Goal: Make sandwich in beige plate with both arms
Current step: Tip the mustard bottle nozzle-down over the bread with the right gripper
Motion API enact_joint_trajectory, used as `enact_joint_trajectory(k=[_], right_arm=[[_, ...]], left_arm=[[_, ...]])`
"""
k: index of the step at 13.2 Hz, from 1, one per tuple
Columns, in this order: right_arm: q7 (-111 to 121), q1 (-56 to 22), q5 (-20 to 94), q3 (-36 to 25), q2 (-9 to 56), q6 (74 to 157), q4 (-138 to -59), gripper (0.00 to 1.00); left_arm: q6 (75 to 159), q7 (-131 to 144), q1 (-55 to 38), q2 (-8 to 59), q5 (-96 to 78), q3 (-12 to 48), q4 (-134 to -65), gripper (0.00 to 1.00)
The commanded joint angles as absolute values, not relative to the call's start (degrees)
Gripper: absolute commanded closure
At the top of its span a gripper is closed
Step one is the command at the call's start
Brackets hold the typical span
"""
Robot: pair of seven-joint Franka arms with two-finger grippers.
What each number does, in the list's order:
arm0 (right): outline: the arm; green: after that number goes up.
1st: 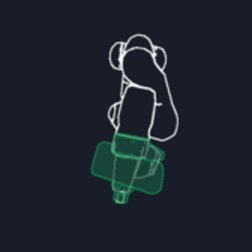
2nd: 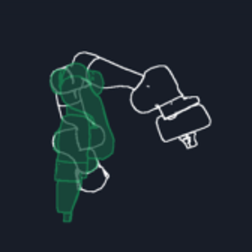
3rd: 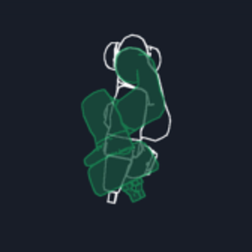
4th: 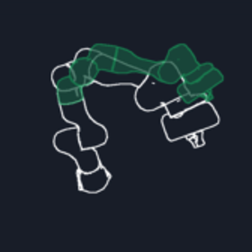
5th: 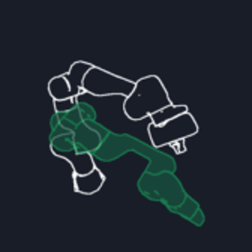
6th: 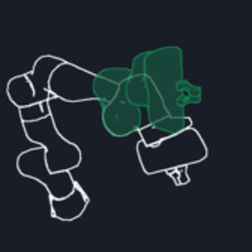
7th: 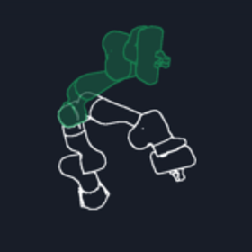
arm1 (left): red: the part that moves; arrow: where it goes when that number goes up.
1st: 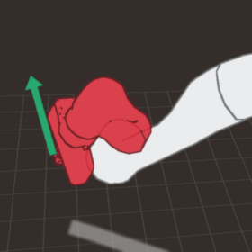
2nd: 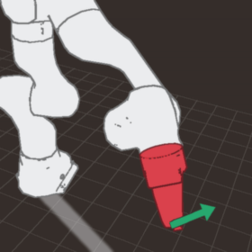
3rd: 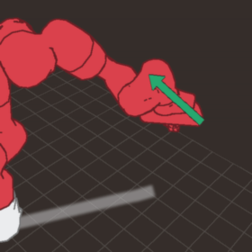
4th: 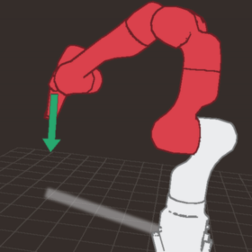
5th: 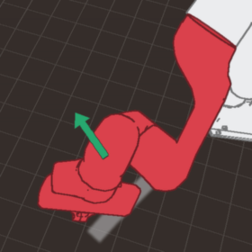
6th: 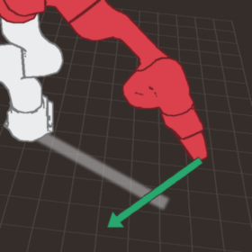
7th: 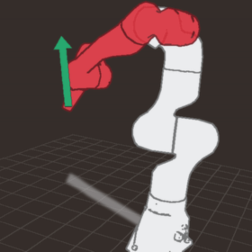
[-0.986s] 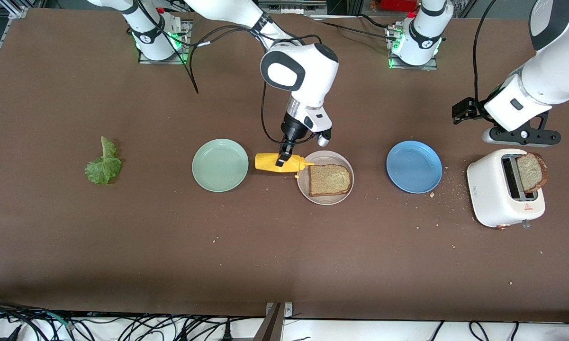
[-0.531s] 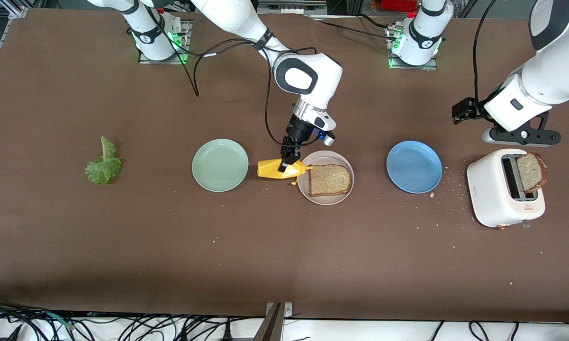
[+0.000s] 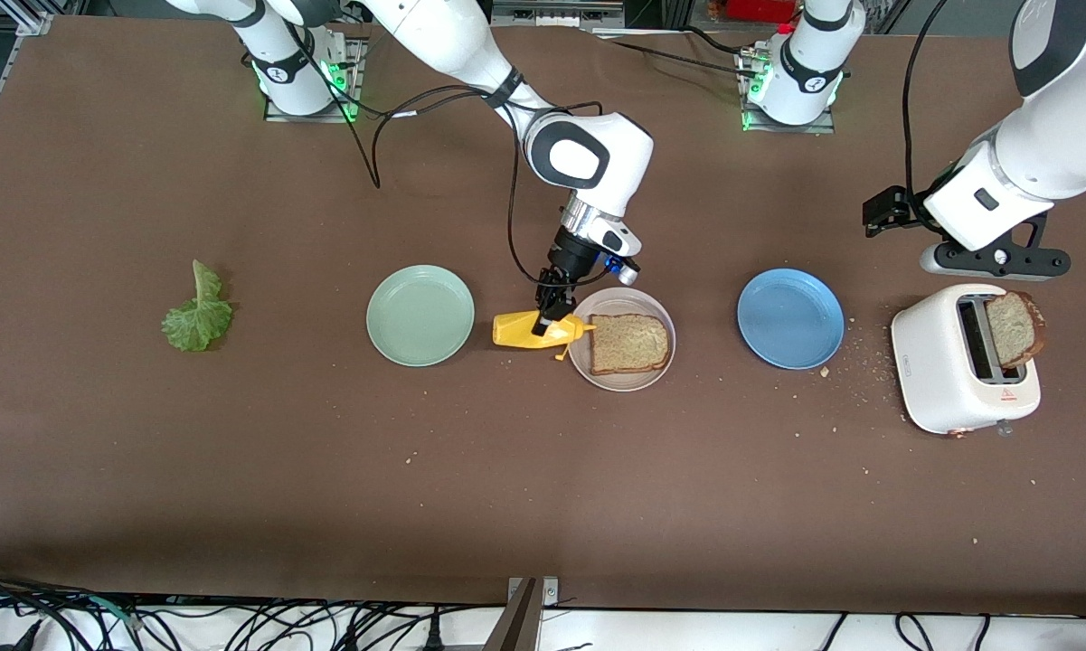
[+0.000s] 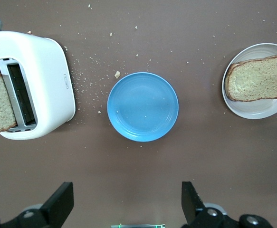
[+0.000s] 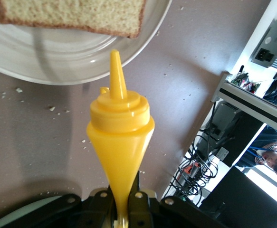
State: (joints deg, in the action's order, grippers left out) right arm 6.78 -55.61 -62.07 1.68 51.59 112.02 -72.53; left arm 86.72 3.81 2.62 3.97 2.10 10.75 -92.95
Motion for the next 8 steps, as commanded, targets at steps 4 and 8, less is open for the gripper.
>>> enact_joint_trajectory(k=[4,8], right_arm=[[16.9,-49.8,-46.0,1.3,47.3,110.5,-66.7,1.0],[30.3,-40.7,-25.8,1.5,40.4,110.6,-66.7,1.0]], left_arm=[[86.4,3.3,3.2,2.9,1.5,11.1,-93.7,0.0],[86.4,3.3,3.3,2.9,1.5,11.1,-93.7,0.0]])
